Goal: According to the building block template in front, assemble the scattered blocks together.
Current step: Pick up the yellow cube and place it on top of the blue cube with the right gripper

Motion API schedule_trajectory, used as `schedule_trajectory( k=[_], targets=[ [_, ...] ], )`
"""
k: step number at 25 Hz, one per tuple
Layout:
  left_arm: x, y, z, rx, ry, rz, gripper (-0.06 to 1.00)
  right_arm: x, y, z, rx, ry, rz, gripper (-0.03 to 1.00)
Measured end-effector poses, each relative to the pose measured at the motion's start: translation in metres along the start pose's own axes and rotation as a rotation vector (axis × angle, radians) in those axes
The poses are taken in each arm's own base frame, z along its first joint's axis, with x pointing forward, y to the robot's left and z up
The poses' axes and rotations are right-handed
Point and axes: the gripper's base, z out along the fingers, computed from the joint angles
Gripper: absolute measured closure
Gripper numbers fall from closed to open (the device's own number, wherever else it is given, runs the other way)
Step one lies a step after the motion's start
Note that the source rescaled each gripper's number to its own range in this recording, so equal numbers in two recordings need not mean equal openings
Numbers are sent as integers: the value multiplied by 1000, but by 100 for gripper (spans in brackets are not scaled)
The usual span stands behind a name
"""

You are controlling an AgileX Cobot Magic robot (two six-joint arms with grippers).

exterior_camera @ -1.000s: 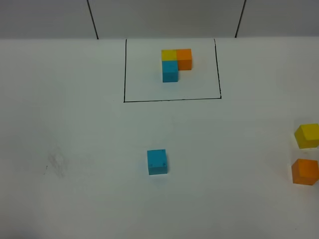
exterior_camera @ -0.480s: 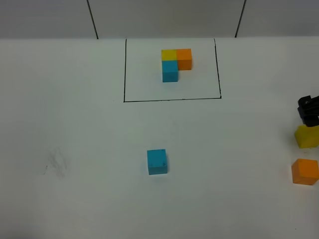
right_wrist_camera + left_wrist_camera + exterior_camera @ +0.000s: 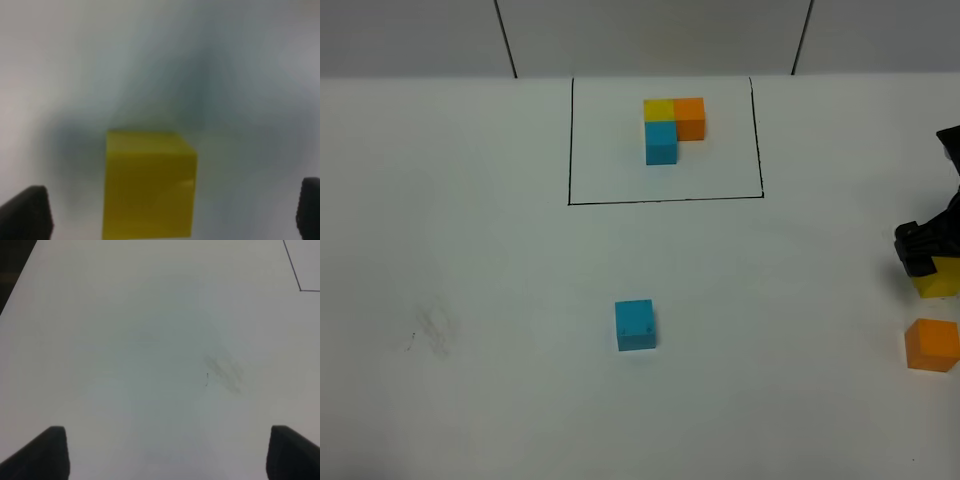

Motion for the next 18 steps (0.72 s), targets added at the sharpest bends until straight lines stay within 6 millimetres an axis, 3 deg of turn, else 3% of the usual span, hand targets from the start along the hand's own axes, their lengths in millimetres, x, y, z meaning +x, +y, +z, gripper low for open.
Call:
schedule_trajectory(
  k=[7,11,13,15,17,18],
  targets=[
    [0,0,0,0,0,0,26,3,-4,23,-7,49,-10,1],
    [0,0,0,0,0,0,26,2,-3,28,-12,43,-17,10],
    [0,0,0,0,0,0,26,2,-2,28,-20,41,-19,21],
    [0,0,0,0,0,0,26,2,-1,28,-29,41,-15,43],
    [0,0,0,0,0,0,26,2,-1,28,-38,43,-17,73],
    [0,0,0,0,0,0,26,2,0,28,-41,43,-19,75]
  ],
)
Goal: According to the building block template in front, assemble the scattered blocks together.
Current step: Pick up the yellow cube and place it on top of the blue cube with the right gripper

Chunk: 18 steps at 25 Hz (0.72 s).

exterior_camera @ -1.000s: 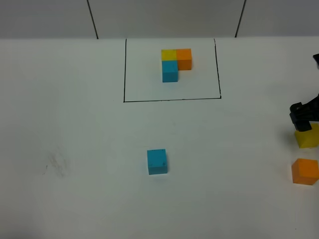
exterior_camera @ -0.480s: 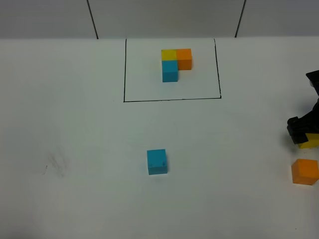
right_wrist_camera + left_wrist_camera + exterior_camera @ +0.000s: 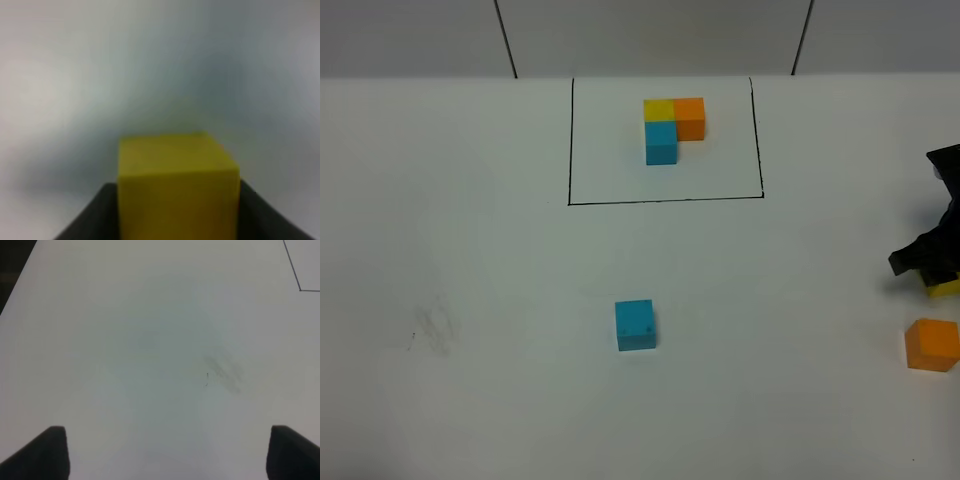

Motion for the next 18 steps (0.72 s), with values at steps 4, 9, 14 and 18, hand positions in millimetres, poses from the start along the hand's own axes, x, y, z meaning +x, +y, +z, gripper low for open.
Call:
schedule_trajectory(
  k=[4,9,14,18],
  targets=[
    [0,0,0,0,0,0,26,-1,1,0,-10,-2,-21,76],
    [0,0,0,0,0,0,26,-12,15,-26,-18,-32,-7,76],
    [0,0,0,0,0,0,26,-41,55,-82,-96,-200,168,76],
    [0,0,0,0,0,-1,26,-48,109,-101,-139,-194,204,76]
  ],
)
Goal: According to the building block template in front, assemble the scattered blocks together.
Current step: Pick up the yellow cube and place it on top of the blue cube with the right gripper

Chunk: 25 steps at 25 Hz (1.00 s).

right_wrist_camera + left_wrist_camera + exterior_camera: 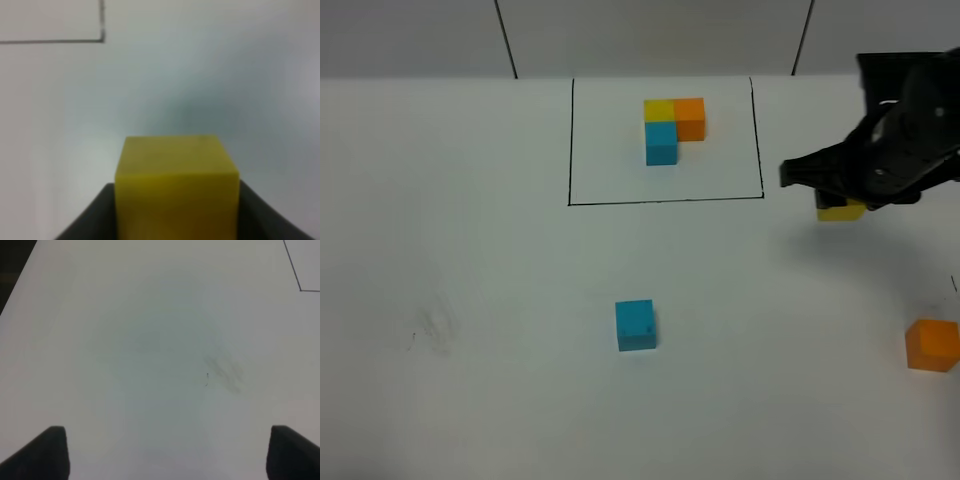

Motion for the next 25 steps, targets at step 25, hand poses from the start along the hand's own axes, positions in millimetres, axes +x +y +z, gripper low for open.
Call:
schedule_trajectory(
  k=[25],
  targets=[
    [0,3,0,-36,-2,21,26,46,208,27,51,66,-126,76]
  ],
)
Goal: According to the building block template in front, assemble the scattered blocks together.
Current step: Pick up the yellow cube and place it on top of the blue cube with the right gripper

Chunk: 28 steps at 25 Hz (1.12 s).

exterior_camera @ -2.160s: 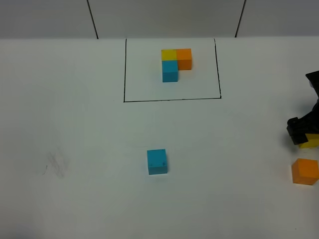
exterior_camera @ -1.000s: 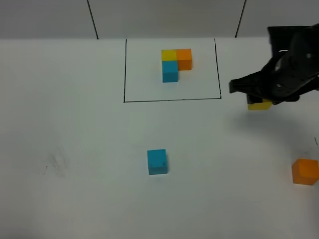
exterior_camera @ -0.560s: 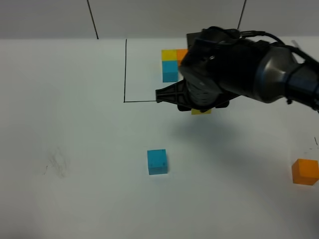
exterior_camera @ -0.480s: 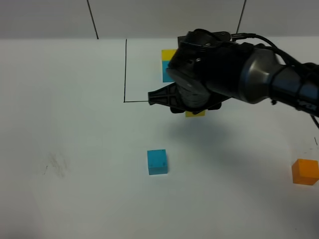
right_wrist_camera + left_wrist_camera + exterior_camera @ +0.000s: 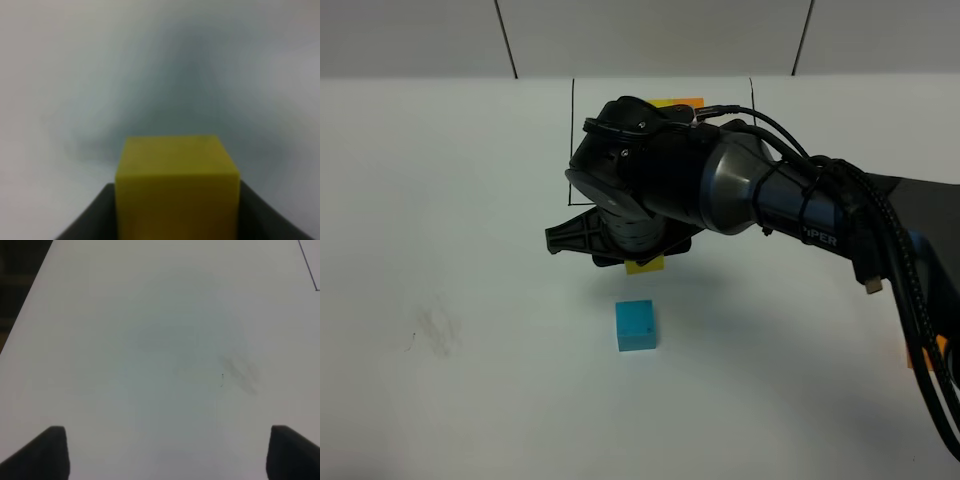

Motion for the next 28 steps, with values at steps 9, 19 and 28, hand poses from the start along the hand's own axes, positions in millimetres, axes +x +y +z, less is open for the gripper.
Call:
schedule_trajectory(
  k=[9,19,28],
  targets=[
    [0,0,0,-4,0,2,26,7,11,12,-8,8,-3,76],
    [0,0,0,-4,0,2,26,12,15,29,8,28,19,76],
    [0,1,0,-7,0,4,26,16,16,43,26,47,28,76]
  ],
)
